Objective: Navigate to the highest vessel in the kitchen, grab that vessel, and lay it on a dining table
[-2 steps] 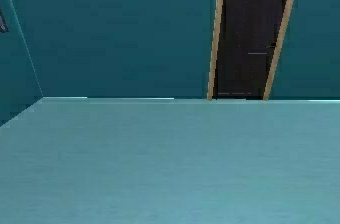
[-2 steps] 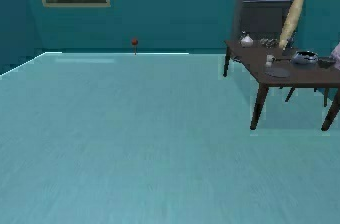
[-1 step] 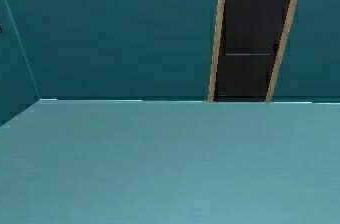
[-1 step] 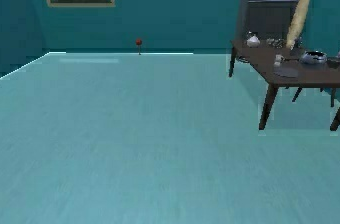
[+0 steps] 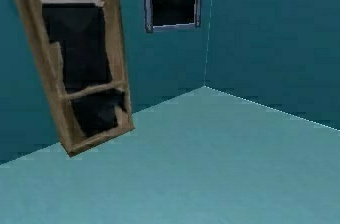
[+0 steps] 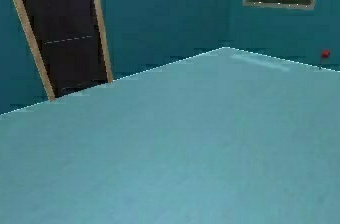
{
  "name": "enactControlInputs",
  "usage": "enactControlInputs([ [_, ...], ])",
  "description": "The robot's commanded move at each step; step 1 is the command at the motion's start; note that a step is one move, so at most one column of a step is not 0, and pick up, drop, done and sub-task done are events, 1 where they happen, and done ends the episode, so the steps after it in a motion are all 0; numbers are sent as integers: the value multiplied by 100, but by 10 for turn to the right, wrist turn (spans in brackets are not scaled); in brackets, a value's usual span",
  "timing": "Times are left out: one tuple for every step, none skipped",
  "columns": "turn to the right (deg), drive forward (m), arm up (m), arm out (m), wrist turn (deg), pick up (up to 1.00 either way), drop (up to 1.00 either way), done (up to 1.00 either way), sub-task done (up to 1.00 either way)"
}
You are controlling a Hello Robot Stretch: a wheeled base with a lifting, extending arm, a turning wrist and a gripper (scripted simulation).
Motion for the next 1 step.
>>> enactControlInputs([
  [-420,0,0,0,0,0,0,0,0],
])
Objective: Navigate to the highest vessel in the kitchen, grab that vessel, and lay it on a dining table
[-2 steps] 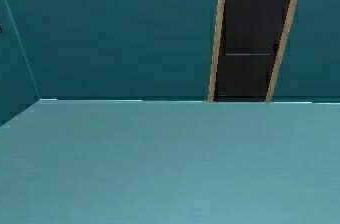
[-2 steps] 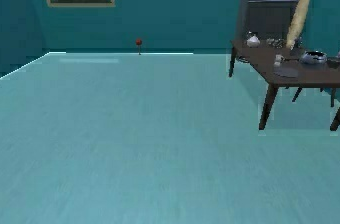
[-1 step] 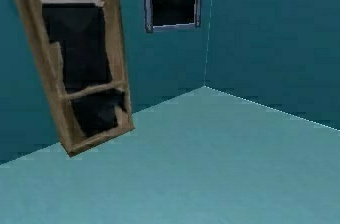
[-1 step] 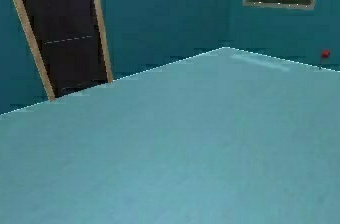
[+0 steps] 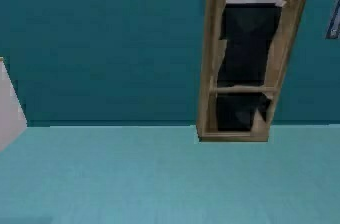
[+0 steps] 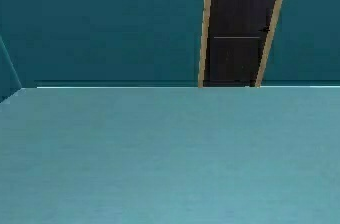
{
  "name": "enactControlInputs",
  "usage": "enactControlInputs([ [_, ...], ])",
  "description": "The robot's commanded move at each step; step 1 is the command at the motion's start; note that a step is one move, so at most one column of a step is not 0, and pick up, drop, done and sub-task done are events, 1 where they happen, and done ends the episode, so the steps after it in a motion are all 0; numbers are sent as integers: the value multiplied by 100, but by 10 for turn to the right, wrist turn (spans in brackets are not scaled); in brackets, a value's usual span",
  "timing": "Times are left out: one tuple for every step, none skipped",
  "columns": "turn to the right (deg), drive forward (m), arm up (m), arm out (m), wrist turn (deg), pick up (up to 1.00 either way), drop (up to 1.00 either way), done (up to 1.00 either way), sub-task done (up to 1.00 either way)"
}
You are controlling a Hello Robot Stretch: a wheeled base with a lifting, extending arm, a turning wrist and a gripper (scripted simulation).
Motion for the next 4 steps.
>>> enactControlInputs([
  [0,80,0,0,0,0,0,0,0],
  [-420,0,0,0,0,0,0,0,0],
  [0,45,0,0,0,0,0,0,0],
  [-390,0,0,0,0,0,0,0,0],
])
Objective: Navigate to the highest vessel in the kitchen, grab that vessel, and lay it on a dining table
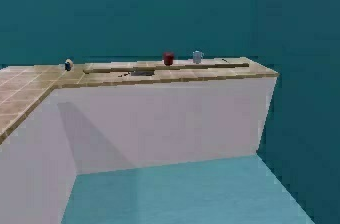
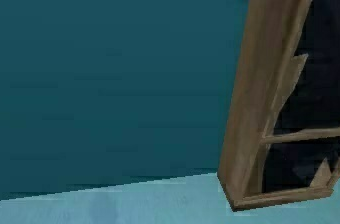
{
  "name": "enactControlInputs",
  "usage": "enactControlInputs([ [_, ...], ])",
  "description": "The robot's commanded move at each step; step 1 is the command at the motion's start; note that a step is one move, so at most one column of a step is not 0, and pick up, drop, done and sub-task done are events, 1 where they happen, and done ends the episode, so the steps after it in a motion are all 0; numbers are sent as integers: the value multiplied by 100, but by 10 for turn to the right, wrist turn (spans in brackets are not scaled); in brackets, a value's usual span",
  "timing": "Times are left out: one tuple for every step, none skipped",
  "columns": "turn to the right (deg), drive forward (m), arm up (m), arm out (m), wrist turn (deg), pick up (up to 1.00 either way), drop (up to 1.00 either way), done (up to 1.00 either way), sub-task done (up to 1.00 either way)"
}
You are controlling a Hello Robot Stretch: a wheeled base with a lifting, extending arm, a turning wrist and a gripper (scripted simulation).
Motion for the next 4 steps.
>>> enactControlInputs([
  [-30,0,0,0,0,0,0,0,0],
  [0,100,0,0,0,0,0,0,0],
  [-450,0,0,0,0,0,0,0,0],
  [-240,0,0,0,0,0,0,0,0],
])
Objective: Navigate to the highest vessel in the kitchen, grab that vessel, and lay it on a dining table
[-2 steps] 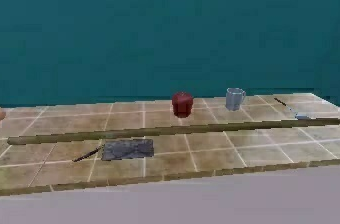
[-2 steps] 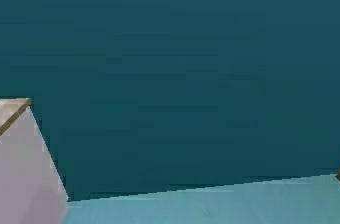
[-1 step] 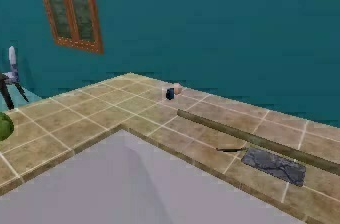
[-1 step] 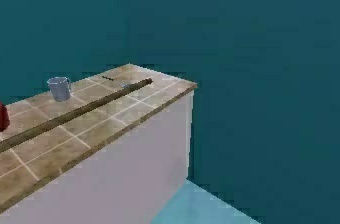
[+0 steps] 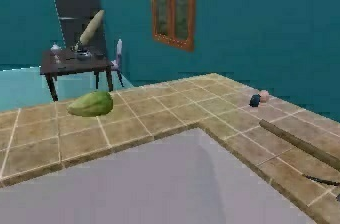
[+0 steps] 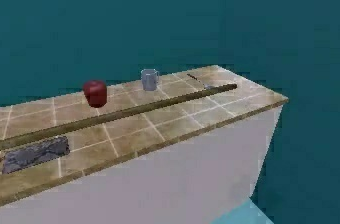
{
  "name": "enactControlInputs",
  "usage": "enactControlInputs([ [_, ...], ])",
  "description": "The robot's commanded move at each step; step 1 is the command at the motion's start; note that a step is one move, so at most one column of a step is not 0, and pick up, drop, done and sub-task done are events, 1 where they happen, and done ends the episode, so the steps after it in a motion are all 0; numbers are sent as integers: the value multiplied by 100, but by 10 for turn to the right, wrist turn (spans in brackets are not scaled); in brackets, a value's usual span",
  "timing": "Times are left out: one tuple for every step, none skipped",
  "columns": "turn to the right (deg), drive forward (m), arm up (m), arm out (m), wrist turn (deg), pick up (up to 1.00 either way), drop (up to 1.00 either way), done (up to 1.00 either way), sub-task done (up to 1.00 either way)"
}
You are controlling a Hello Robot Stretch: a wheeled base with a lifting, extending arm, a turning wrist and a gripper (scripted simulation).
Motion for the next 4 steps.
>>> enactControlInputs([
  [450,0,0,0,0,0,0,0,0],
  [450,0,0,0,0,0,0,0,0],
  [240,0,0,0,0,0,0,0,0],
  [0,55,0,0,0,0,0,0,0],
])
